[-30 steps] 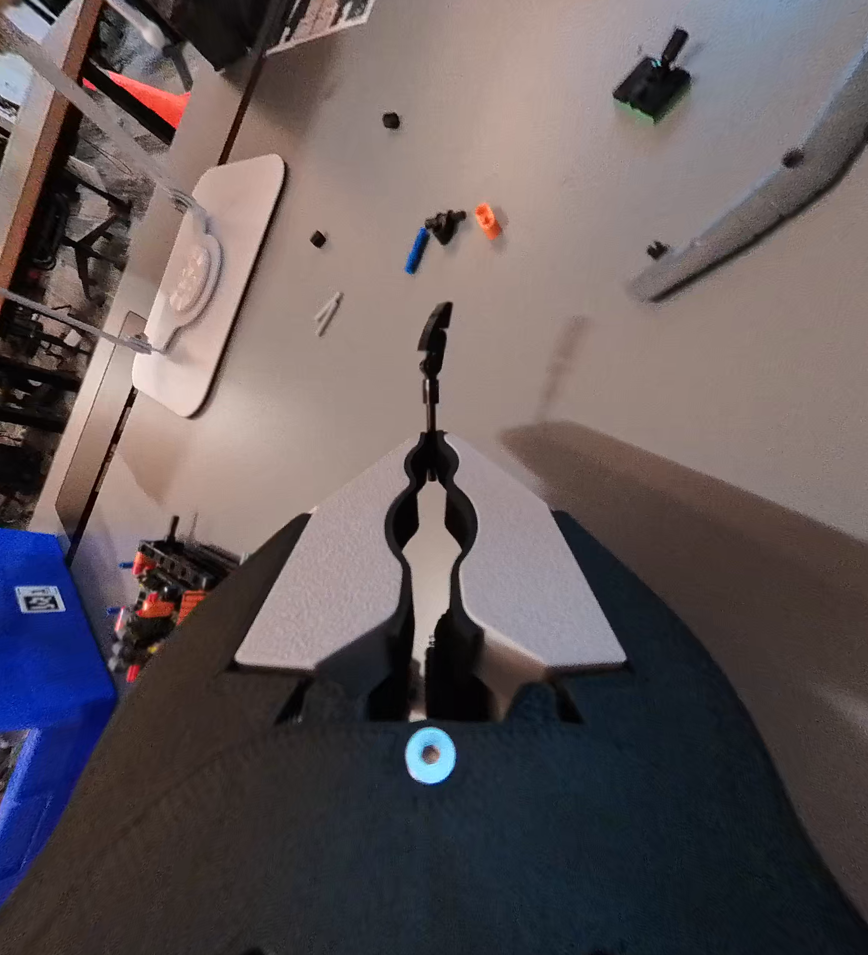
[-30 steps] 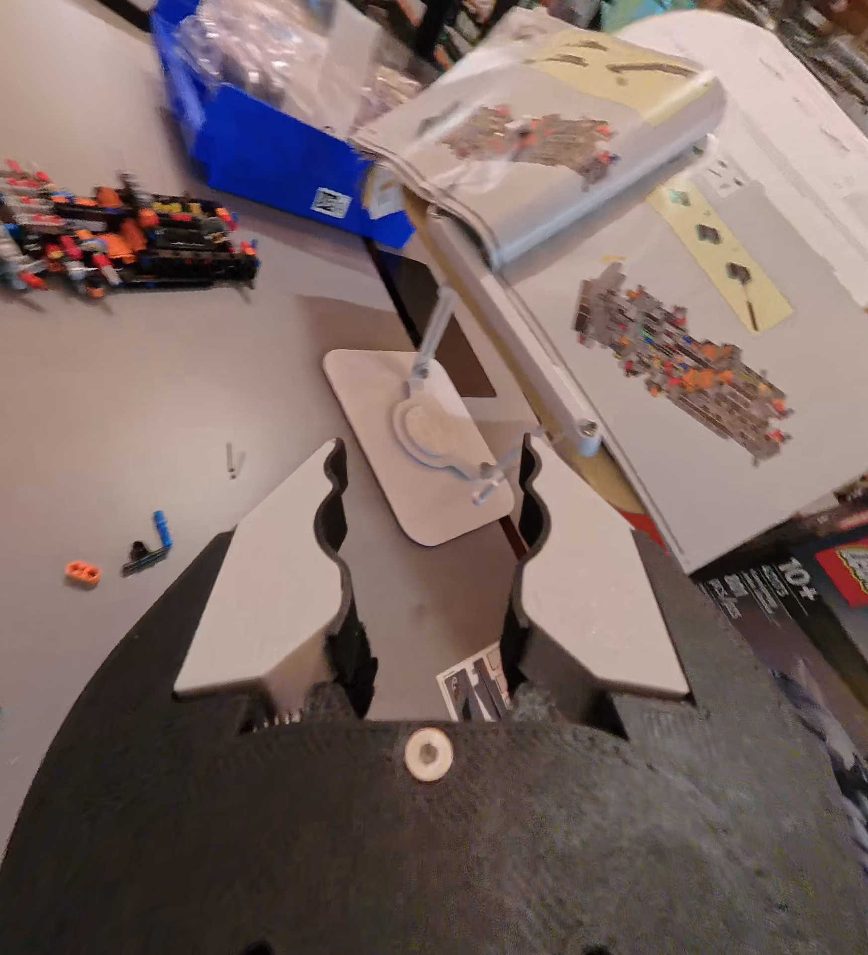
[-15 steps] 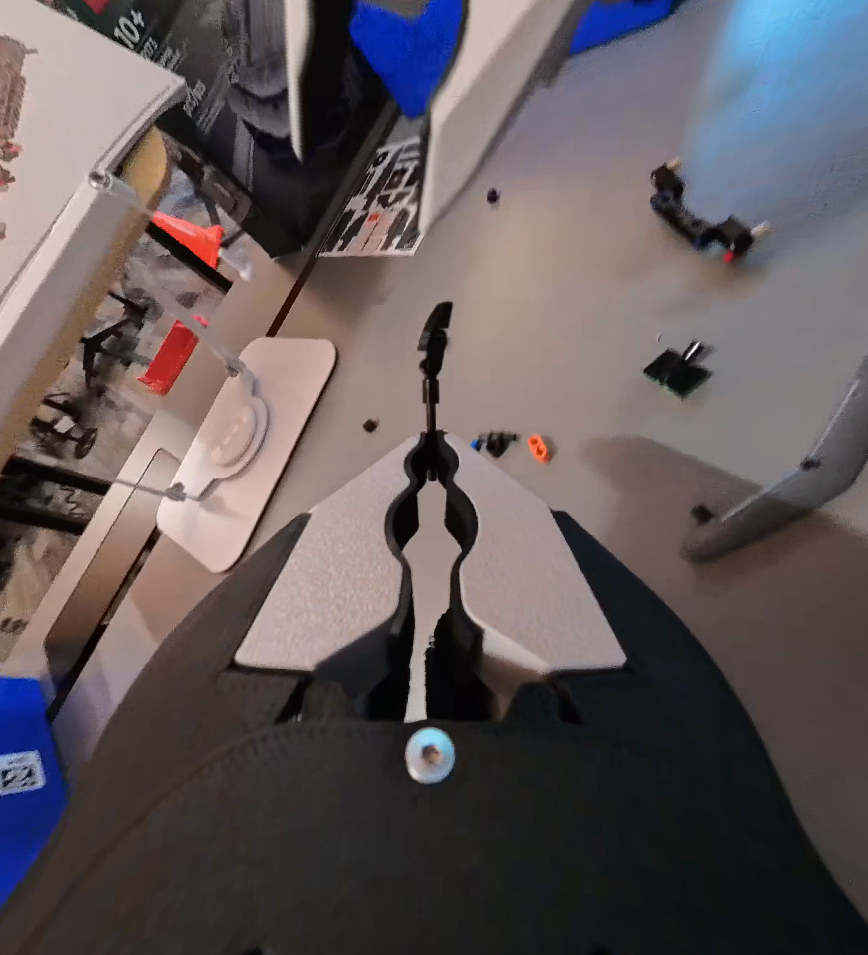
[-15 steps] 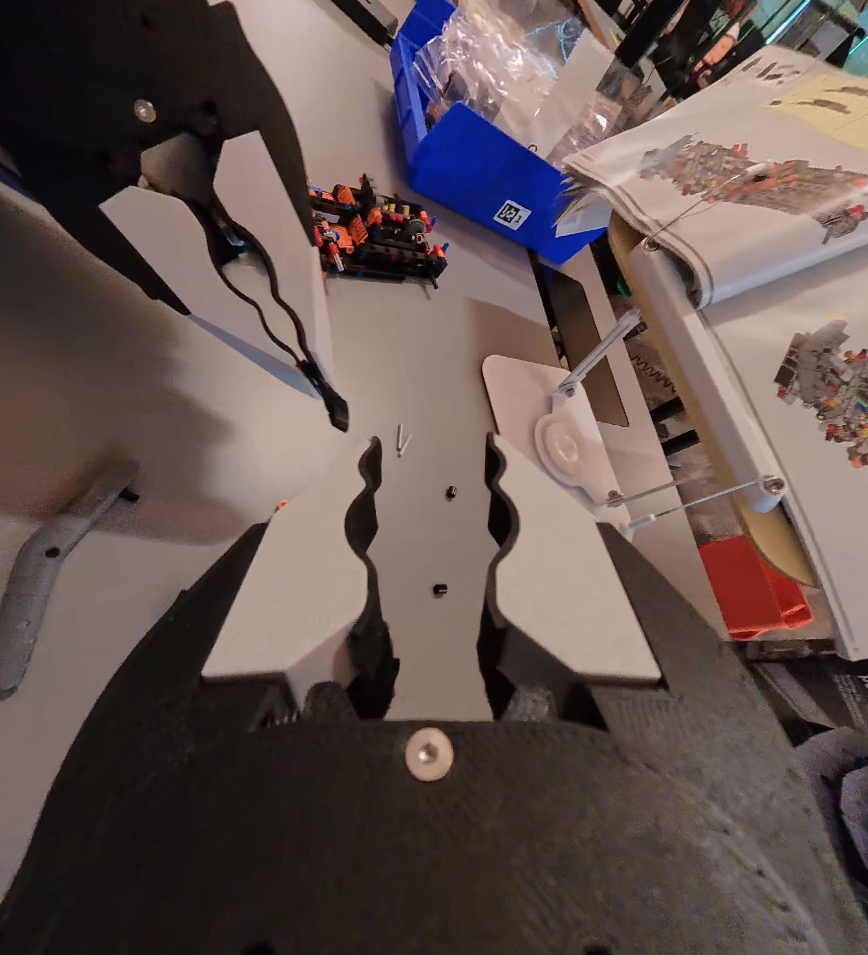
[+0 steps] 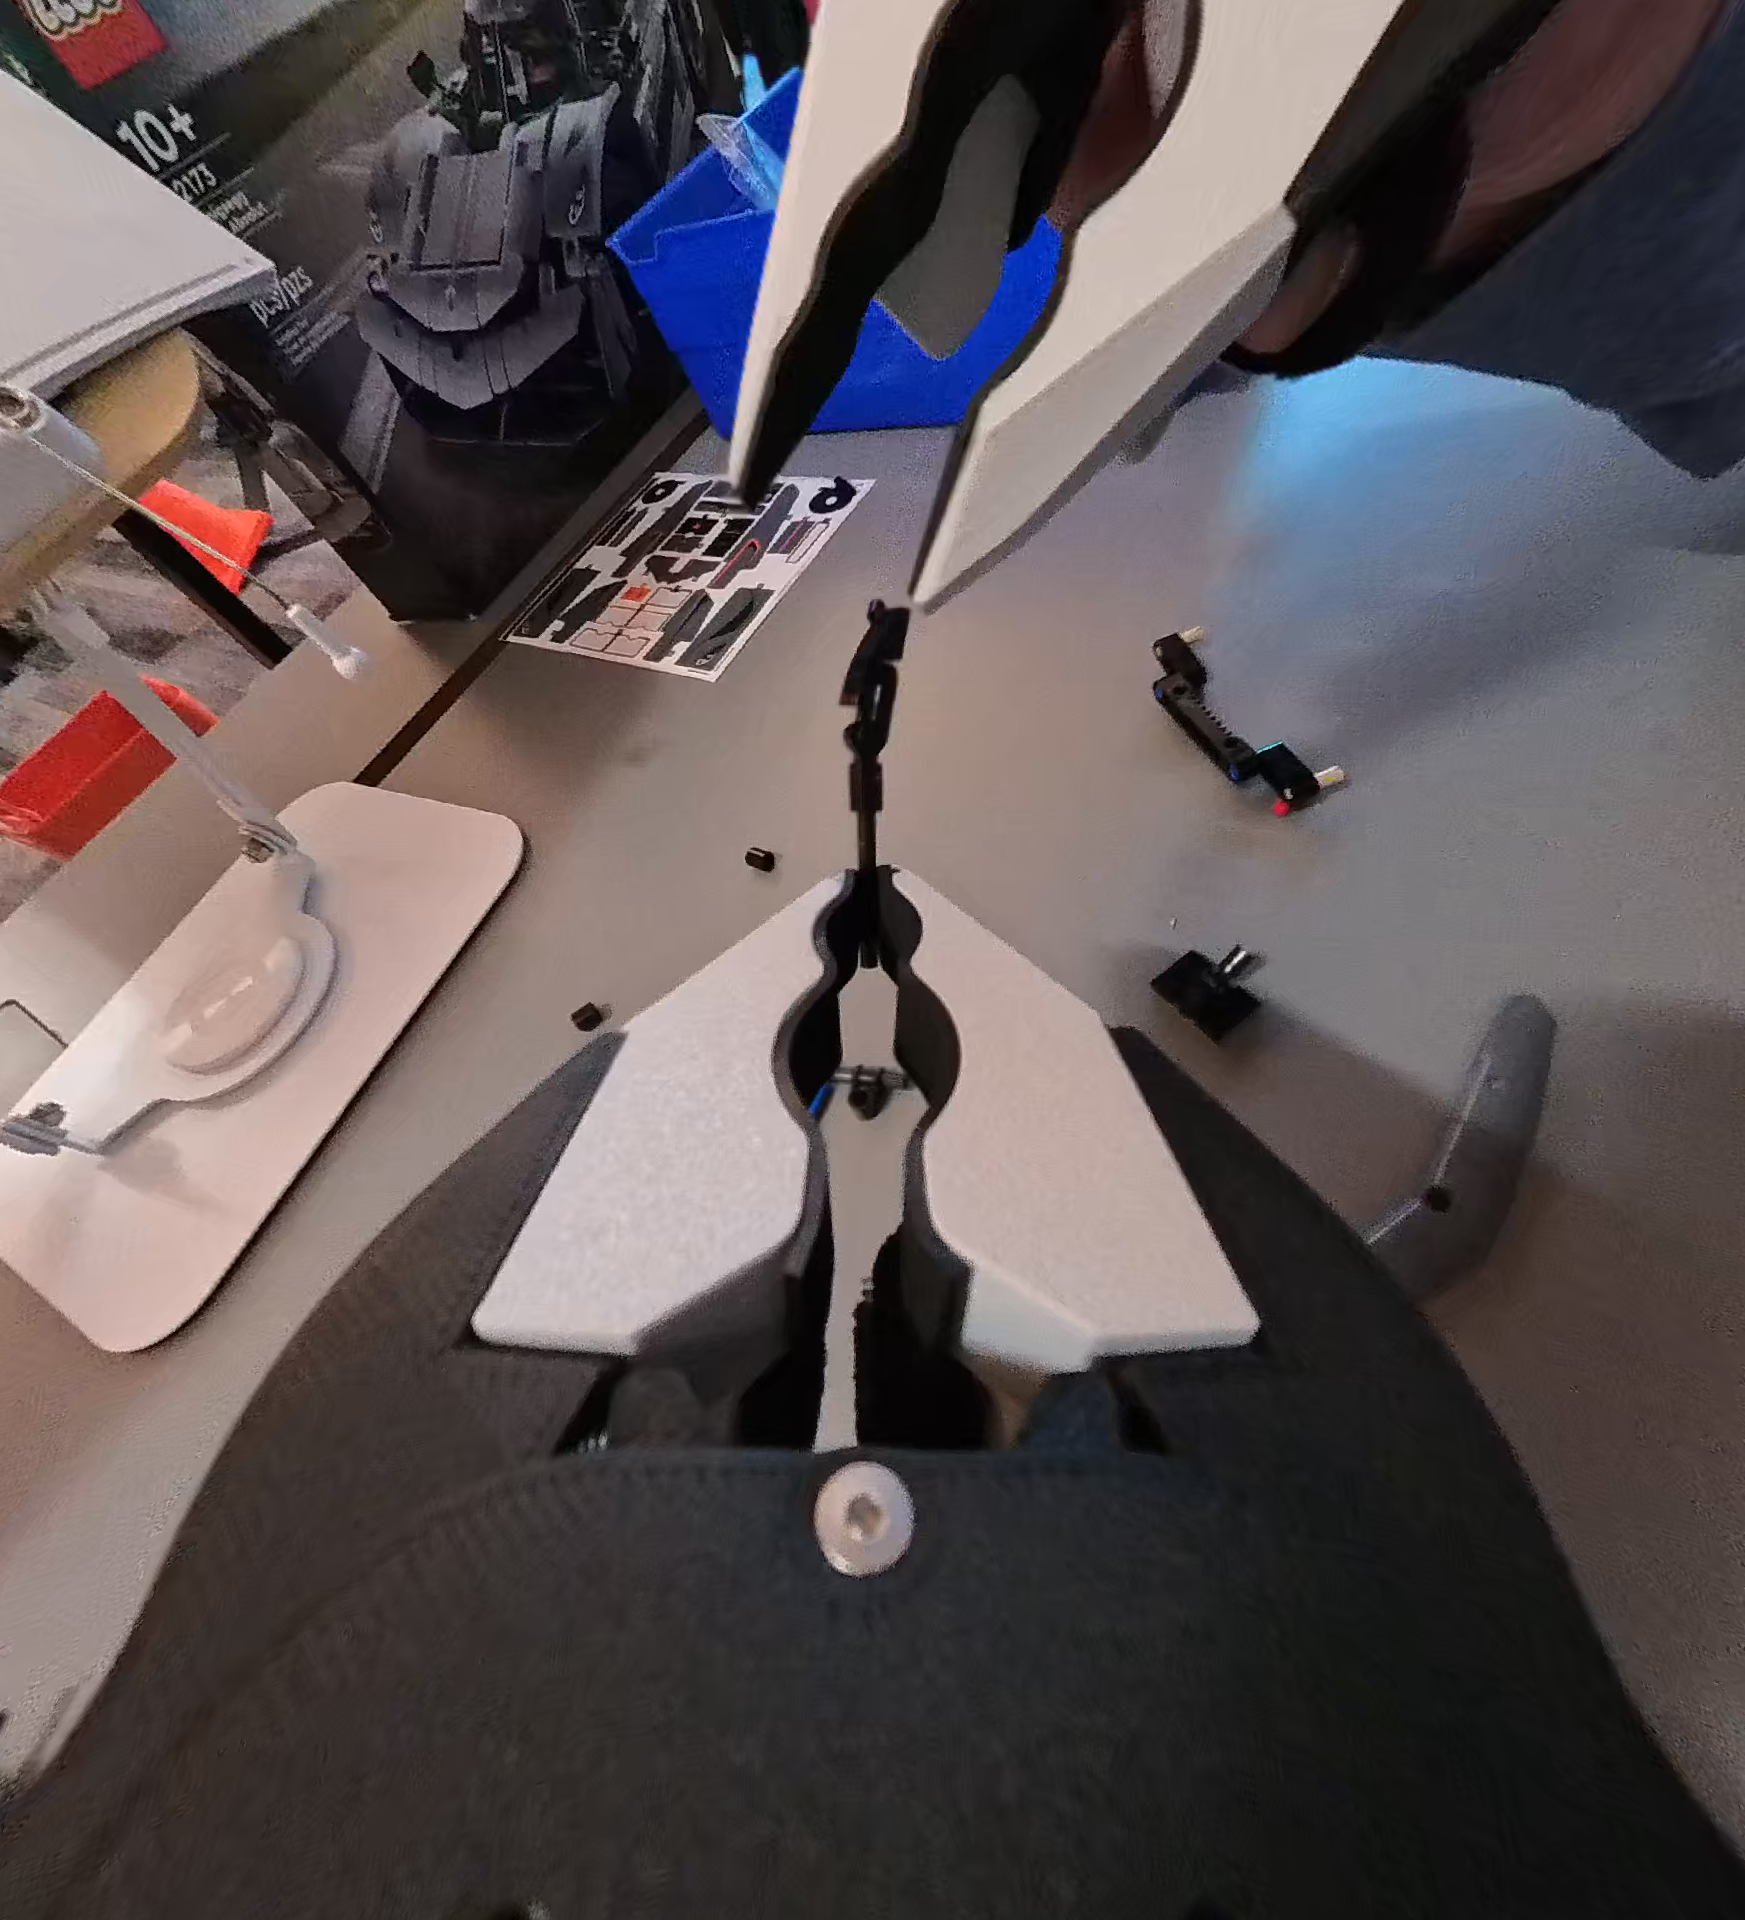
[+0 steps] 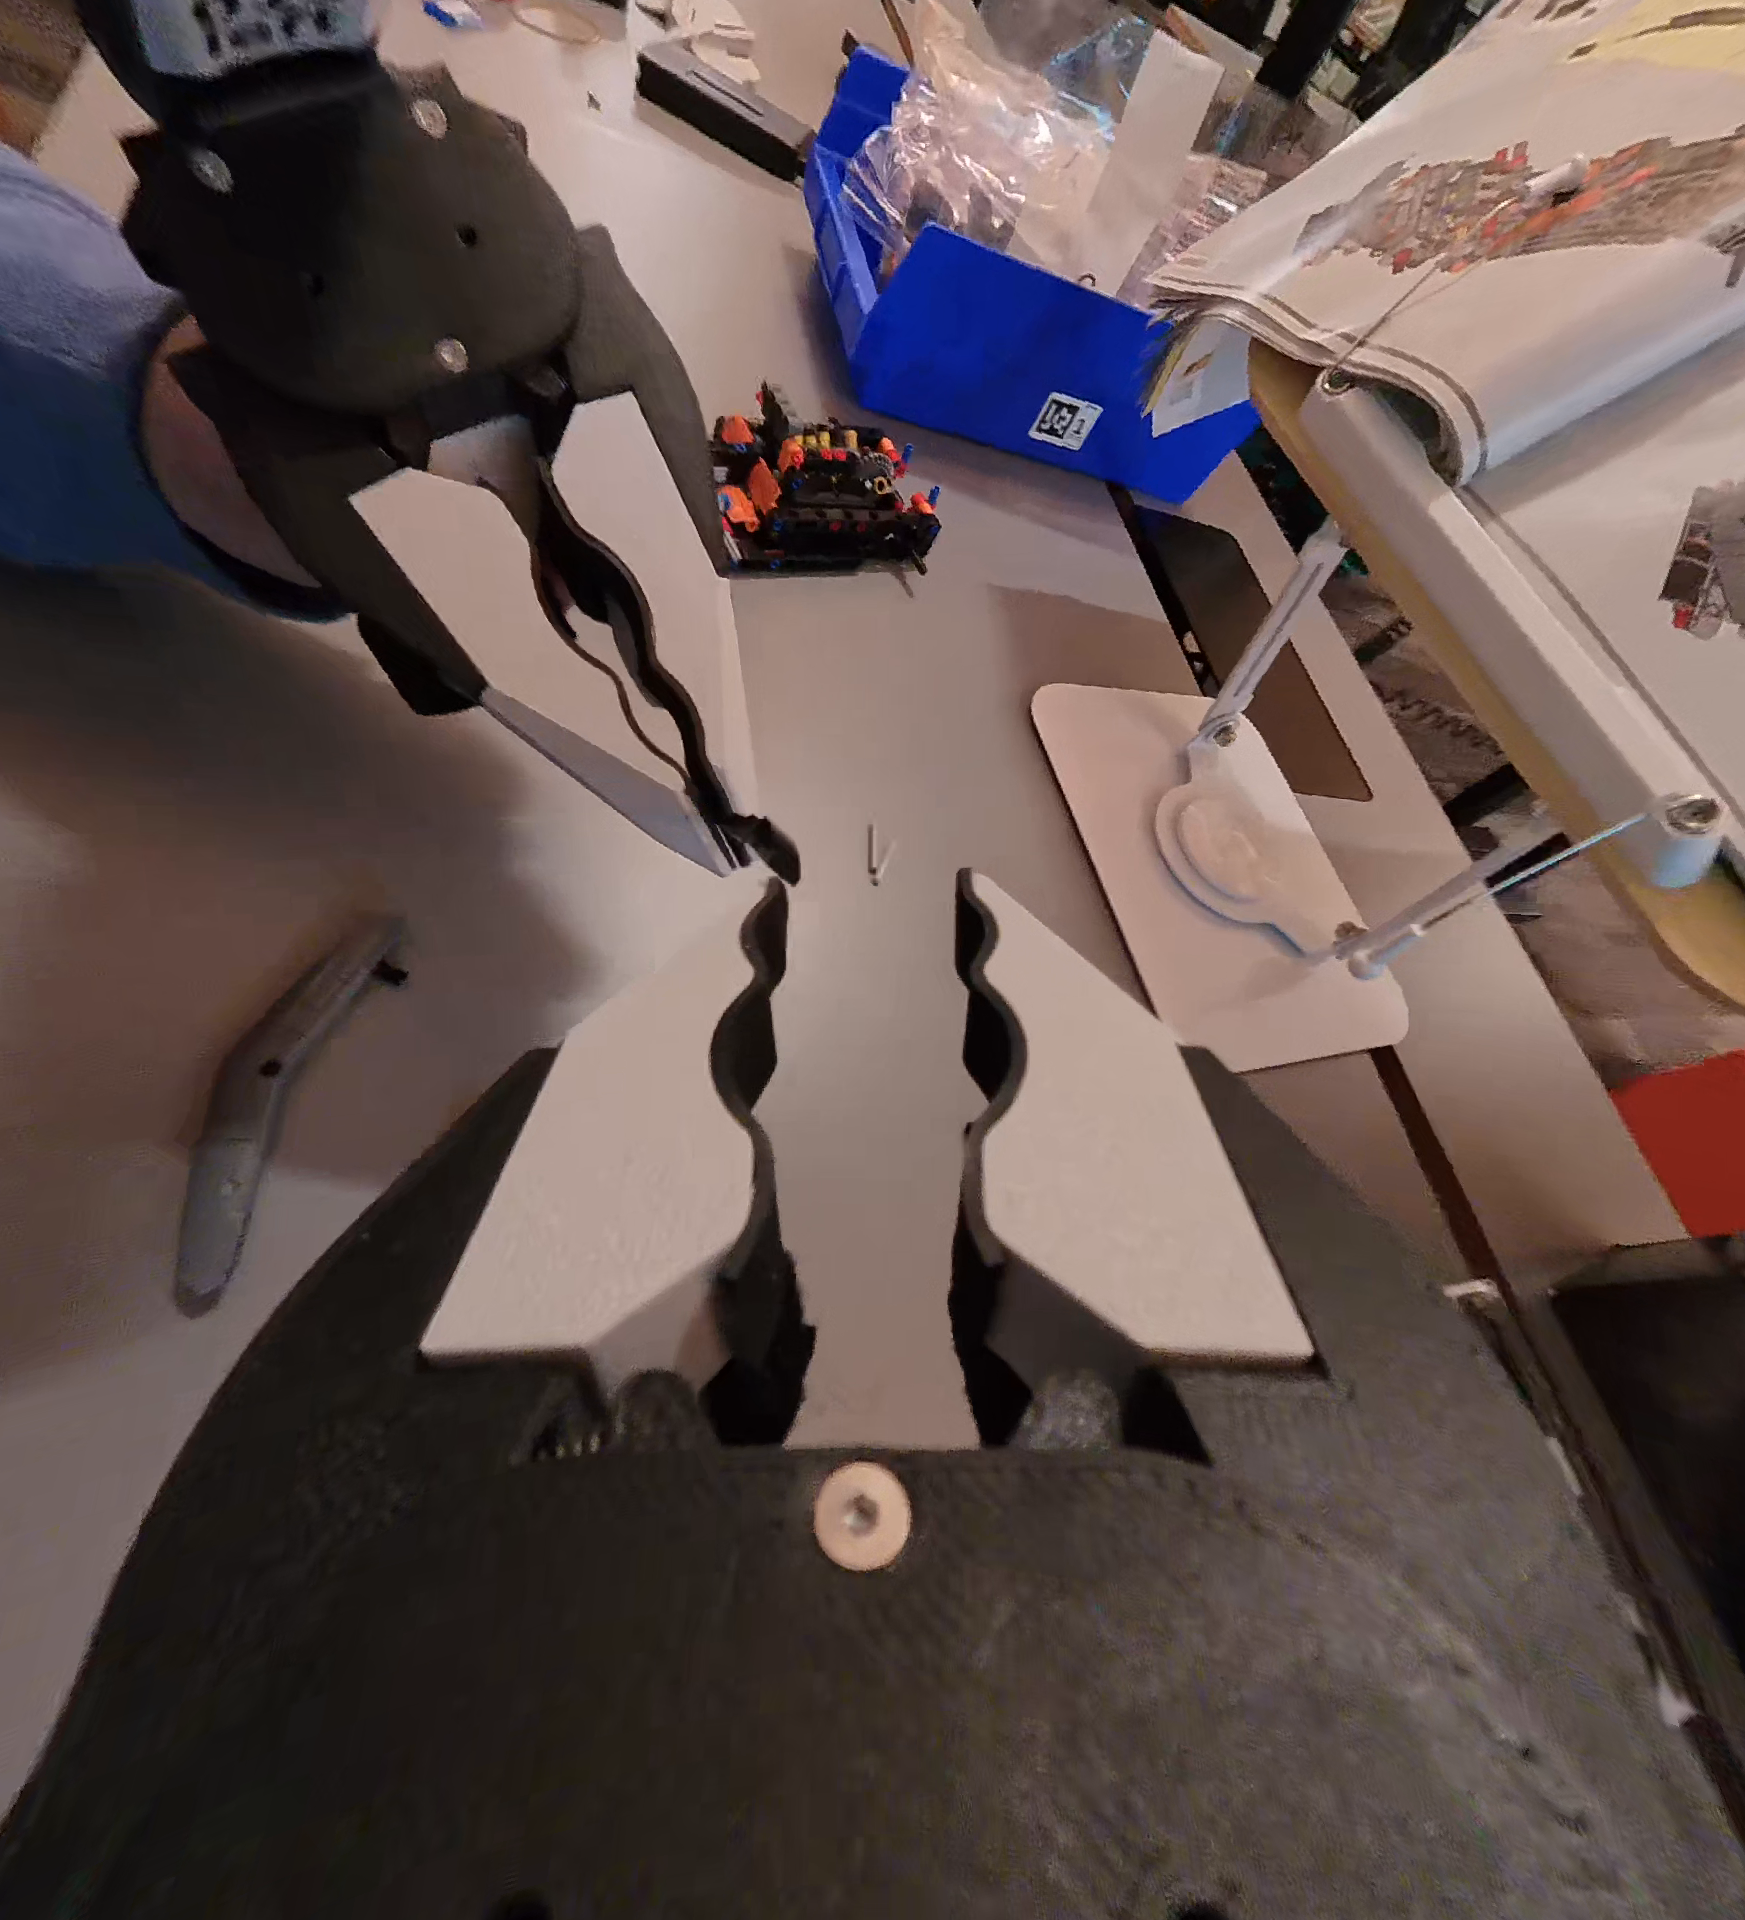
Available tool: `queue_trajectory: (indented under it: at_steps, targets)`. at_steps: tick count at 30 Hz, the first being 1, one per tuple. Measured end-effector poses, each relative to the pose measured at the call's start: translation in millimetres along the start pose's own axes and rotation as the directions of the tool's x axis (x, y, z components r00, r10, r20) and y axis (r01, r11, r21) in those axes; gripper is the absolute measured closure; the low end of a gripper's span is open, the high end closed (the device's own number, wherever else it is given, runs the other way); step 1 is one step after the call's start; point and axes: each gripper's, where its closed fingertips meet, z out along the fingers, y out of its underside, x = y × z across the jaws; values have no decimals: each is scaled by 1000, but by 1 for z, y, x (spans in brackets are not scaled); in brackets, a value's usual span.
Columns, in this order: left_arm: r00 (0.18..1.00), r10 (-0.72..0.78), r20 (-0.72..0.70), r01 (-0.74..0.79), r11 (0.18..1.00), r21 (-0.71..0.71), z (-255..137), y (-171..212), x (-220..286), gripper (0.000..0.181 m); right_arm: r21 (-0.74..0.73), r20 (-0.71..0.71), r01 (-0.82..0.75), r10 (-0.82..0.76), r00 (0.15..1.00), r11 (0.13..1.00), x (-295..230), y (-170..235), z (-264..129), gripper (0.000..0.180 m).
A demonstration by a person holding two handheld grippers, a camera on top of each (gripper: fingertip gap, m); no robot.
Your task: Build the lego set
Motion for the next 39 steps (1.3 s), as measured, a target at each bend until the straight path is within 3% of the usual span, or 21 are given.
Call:
queue_trajectory:
  at_steps: [8,13,21,26,30,33,39]
  targets:
    - [980,-180,-82,184,982,39,-15,0,33,181,46,198,-36,26,980,998,-46,-4,-9,148]
    - [966,-249,-75,251,968,28,-28,12,54,181,14,309,-12,8,951,1000,-85,4,7,151]
    - [949,-298,-103,305,950,60,-33,14,72,181,14,341,3,-7,940,1000,-96,0,14,175]
    - [948,-298,-115,308,948,83,-32,10,70,181,11,340,-14,9,941,1000,-93,1,12,176]
    - [948,-296,-121,308,946,99,-30,7,67,181,17,331,-30,23,943,999,-89,2,10,174]
    - [933,-335,-132,350,929,120,-30,6,62,181,17,329,-66,57,943,998,-85,4,10,153]
    - [916,-372,-148,392,910,139,-31,7,54,181,8,342,-83,75,937,997,-83,11,10,155]
